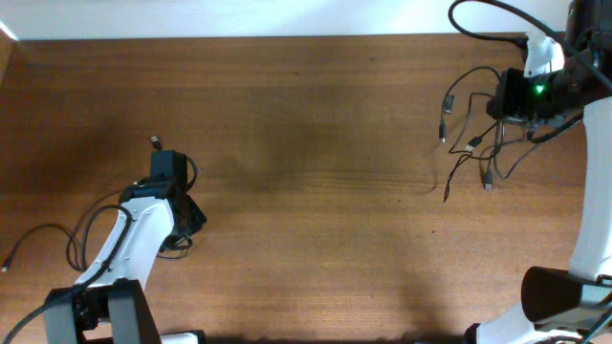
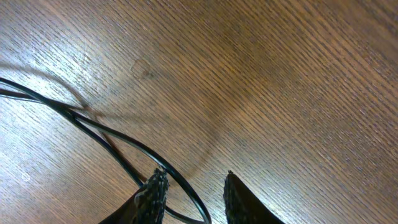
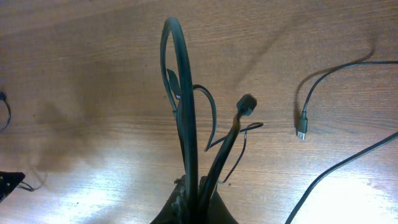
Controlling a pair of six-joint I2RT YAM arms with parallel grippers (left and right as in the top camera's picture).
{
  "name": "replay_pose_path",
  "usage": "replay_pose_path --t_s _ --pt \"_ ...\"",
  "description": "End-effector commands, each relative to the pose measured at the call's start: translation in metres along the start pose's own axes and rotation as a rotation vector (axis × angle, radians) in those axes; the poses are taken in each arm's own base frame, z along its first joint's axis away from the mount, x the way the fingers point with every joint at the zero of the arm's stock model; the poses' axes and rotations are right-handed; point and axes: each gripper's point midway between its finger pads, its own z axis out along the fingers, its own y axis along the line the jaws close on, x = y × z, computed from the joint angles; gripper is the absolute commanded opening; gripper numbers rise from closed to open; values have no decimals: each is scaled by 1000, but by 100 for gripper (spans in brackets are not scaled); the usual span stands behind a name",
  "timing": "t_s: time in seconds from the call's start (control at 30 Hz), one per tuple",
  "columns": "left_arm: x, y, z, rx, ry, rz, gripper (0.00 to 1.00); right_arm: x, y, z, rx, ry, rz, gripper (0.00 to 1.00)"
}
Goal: Untangle cables
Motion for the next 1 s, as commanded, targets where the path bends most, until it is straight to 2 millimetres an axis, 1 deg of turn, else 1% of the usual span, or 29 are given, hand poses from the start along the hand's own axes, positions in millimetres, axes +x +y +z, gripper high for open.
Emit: replay_pose_path --t_s 0.0,0.23,0.5,0.57,0.63,0.7,0.77,0.83,0.87,0.9,0.97 --pt "1 3 1 -11 -8 -9 33 -1 4 0 -15 -3 -17 6" --pt "0 2 1 -7 -14 -11 28 -1 4 0 -15 -3 -17 6" --pt "4 3 6 -10 -10 -9 27 -2 4 0 -15 -3 -17 7" --pt "1 1 6 -3 -21 -12 26 -2 4 0 -15 -3 -17 7" --pt "0 1 6 0 -24 -14 21 -1 4 0 -15 -3 -17 7" --pt "-1 0 6 2 -29 -15 12 -2 4 0 -15 -3 -17 6" --pt "-11 -6 5 27 -70 -25 4 -2 4 0 -15 -3 -17 6" --pt "-41 -17 -1 78 -179 -15 0 -1 4 0 -15 -3 -16 7" --pt "-60 -16 -7 90 -225 -37 0 -1 4 0 -15 -3 -16 7" --pt "-82 -8 -17 98 -269 -95 0 -1 4 0 -15 -3 -16 7" --pt "-118 12 -32 104 -333 -194 0 -1 4 0 -15 -3 -16 6"
